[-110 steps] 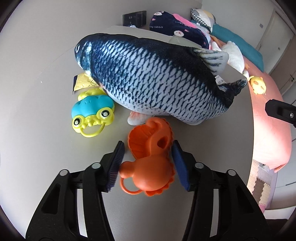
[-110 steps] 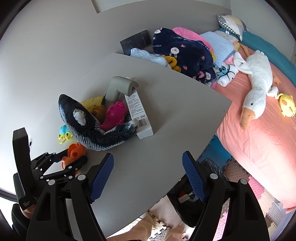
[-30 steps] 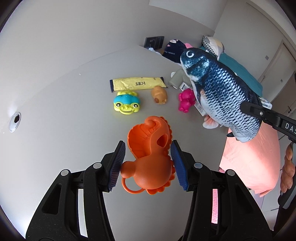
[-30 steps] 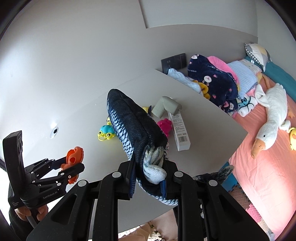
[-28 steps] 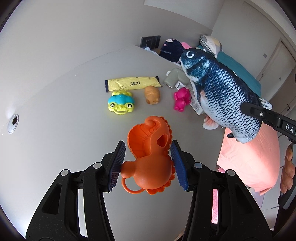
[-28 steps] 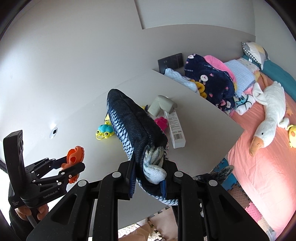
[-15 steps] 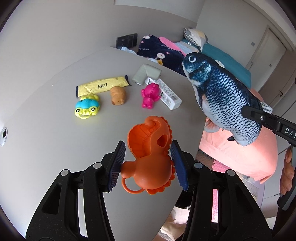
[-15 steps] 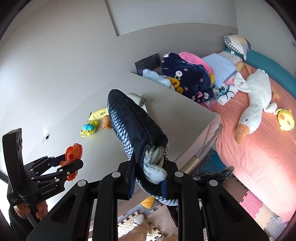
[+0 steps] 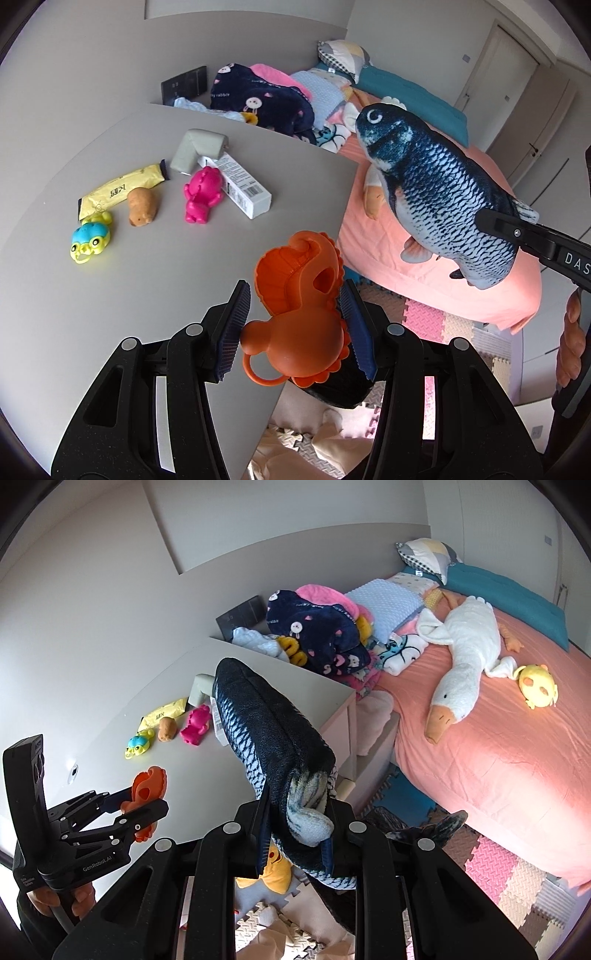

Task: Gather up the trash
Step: 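Open the left tool over the black bin while the right tool drops the fish, then move both tools back to the desk toward the remaining toys, then grasp the teal-and-yellow frog toy with the left tool while the right tool grasps the grey fitting, then carry the frog toy and grey fitting over the black bin with both tools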

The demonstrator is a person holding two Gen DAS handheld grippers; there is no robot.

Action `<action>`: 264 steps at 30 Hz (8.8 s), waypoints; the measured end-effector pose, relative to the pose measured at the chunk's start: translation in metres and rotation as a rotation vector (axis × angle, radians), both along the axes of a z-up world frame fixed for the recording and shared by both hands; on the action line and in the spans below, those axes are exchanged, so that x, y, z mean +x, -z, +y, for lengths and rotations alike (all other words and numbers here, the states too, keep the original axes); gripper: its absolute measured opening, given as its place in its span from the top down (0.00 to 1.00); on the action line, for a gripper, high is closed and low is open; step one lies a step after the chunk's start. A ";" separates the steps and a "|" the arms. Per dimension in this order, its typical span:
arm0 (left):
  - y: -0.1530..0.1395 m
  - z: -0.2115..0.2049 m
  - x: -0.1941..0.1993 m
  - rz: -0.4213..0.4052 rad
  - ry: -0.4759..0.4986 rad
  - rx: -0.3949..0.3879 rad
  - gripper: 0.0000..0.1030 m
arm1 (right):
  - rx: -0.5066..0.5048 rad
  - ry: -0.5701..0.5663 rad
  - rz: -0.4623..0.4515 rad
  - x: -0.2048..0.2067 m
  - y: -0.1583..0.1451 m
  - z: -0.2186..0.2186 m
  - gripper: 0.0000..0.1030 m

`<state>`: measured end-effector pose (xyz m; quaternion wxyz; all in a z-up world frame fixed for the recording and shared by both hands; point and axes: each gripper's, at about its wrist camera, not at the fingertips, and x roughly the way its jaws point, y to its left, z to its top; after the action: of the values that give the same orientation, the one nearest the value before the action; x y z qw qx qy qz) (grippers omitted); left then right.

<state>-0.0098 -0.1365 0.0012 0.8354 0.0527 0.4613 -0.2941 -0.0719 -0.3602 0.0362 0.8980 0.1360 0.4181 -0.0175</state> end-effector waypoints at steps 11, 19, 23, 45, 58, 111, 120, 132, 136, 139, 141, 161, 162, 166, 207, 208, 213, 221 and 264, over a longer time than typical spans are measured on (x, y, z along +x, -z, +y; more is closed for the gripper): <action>0.003 -0.062 -0.017 0.006 0.126 -0.006 0.51 | 0.004 0.095 0.009 -0.029 0.005 -0.047 0.77; 0.009 -0.101 -0.030 0.020 0.211 0.005 0.51 | 0.014 0.154 0.024 -0.044 0.013 -0.074 0.77; 0.012 -0.117 -0.033 0.032 0.246 0.013 0.51 | 0.024 0.176 0.035 -0.049 0.018 -0.084 0.77; 0.035 -0.123 -0.019 0.071 0.210 0.134 0.07 | 0.041 0.306 0.044 -0.051 0.032 -0.119 0.30; 0.036 -0.091 -0.007 0.071 0.152 0.133 0.07 | 0.045 0.226 0.059 -0.021 0.033 -0.088 0.30; 0.031 0.109 0.076 0.084 -0.214 0.109 0.07 | 0.028 -0.111 0.086 0.130 0.035 0.087 0.30; 0.036 0.130 0.106 0.090 -0.279 0.116 0.07 | 0.037 -0.129 0.097 0.160 0.040 0.101 0.30; 0.053 0.142 0.149 0.115 -0.331 0.124 0.07 | 0.031 -0.146 0.137 0.203 0.055 0.114 0.30; 0.058 0.141 0.156 0.120 -0.327 0.135 0.07 | 0.018 -0.163 0.145 0.219 0.058 0.121 0.30; 0.061 0.142 0.162 0.118 -0.328 0.144 0.07 | 0.003 -0.176 0.150 0.232 0.061 0.126 0.30; 0.064 0.144 0.167 0.125 -0.332 0.147 0.10 | -0.008 -0.185 0.153 0.241 0.062 0.130 0.30; 0.070 0.148 0.182 0.101 -0.331 0.138 0.45 | -0.171 -0.328 0.156 0.294 0.079 0.169 0.35; 0.070 0.149 0.183 0.106 -0.331 0.123 0.45 | -0.174 -0.334 0.153 0.294 0.078 0.170 0.38; 0.067 0.152 0.180 0.096 -0.332 0.104 0.45 | -0.165 -0.330 0.112 0.288 0.069 0.169 0.68; 0.003 0.101 0.100 -0.042 -0.190 0.040 0.45 | -0.070 -0.146 -0.004 0.145 0.003 0.098 0.71; 0.002 0.098 0.097 -0.043 -0.185 0.039 0.45 | -0.071 -0.142 -0.005 0.142 0.002 0.095 0.71; 0.002 0.079 0.087 -0.043 -0.154 0.035 0.45 | -0.074 -0.122 -0.005 0.123 0.001 0.080 0.71; -0.001 0.045 0.068 -0.048 -0.094 0.035 0.45 | -0.067 -0.080 -0.008 0.095 0.000 0.051 0.71; 0.014 -0.130 -0.015 -0.015 0.270 0.125 0.23 | -0.059 0.217 0.072 -0.026 0.025 -0.097 0.40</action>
<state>-0.0247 -0.2667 -0.0128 0.7867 0.1687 0.4611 -0.3742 -0.0981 -0.4569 0.0111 0.8788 0.1531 0.4323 -0.1318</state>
